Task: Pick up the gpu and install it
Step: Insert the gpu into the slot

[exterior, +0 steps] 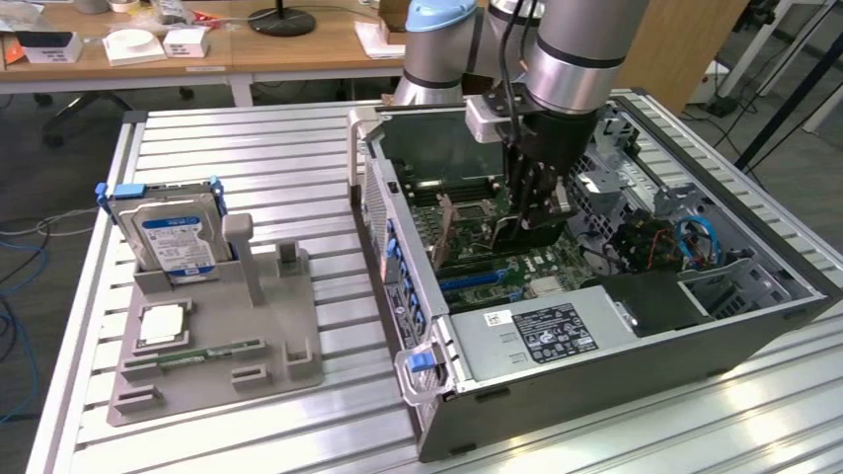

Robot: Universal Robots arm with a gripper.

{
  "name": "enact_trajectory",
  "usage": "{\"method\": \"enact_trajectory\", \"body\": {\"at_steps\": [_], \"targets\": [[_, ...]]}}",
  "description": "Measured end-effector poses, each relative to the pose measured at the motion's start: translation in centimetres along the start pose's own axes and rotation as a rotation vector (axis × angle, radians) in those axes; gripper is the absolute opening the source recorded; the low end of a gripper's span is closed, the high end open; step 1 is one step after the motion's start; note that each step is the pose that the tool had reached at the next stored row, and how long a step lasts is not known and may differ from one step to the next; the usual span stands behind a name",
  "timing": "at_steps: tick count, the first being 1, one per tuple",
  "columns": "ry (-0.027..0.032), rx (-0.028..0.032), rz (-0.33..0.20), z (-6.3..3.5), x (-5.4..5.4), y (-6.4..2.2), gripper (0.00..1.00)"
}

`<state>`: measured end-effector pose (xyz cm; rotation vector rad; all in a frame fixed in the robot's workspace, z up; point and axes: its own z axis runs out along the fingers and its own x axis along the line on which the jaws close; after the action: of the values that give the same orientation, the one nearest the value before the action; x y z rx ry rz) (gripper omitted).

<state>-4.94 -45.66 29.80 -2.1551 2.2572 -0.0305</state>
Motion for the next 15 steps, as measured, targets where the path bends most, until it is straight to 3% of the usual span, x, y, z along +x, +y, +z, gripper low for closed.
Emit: {"method": "enact_trajectory", "body": {"at_steps": [15], "targets": [[-0.0001,0.0,0.0,1.95,0.2,1.04,0.26]]}}
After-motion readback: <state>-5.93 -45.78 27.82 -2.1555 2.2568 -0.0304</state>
